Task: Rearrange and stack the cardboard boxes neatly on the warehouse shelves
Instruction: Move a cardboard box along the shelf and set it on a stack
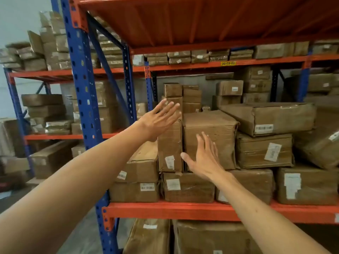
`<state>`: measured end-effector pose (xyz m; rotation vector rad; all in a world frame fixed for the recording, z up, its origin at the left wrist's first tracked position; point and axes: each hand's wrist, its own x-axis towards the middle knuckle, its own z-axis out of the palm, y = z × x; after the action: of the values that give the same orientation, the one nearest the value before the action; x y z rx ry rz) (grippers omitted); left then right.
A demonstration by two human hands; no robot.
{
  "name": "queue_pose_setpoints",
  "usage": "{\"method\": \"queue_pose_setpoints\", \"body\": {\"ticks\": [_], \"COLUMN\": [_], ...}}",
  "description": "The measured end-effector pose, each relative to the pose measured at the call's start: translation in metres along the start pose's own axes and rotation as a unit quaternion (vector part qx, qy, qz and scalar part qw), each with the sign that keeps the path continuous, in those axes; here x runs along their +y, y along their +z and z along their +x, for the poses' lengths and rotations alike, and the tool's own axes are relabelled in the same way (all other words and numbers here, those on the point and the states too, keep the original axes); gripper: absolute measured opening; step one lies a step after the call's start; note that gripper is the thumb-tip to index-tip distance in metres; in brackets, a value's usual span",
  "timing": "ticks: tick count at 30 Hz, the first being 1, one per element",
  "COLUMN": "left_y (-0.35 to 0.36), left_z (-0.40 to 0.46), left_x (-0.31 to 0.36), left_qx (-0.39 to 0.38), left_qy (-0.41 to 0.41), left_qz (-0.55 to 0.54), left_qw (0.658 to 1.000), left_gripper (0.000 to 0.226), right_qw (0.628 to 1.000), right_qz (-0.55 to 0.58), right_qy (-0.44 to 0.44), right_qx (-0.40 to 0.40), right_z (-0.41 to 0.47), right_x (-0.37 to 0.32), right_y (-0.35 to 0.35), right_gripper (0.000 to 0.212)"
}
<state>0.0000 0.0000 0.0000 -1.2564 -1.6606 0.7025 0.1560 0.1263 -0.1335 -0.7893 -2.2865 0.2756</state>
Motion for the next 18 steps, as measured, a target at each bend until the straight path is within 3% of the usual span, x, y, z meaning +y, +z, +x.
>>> {"method": "queue_pose_setpoints", "body": {"ticks": [4, 10, 14, 18], "left_y": [0.022, 0.049, 0.061, 0.077], "left_z": [0.019, 0.058, 0.082, 0.09], "left_x": [0.011, 0.022, 0.021, 0.018], "left_qx": [-0.017, -0.009, -0.005, 0.03], "left_qy": [0.044, 0.066, 0.079, 0.105], "left_qz": [0.045, 0.07, 0.091, 0.09], "left_qw": [0.998, 0.995, 0.993, 0.99], "left_gripper": [0.111, 0.097, 0.107, 0.096], "right_qw": [0.999, 0.998, 0.993, 0.983], "right_qz": [-0.008, 0.039, 0.073, 0.112], "right_qy": [0.002, 0.029, 0.093, 0.142], "right_qx": [-0.051, -0.031, -0.022, -0.031], "right_z": [0.008, 0.023, 0.031, 0.04], "right_x": [-0.015, -0.031, -0.036, -0.033], "right_y": [0.038, 0.073, 0.096, 0.116], "right_gripper": [0.105, 0.11, 0.111, 0.117]}}
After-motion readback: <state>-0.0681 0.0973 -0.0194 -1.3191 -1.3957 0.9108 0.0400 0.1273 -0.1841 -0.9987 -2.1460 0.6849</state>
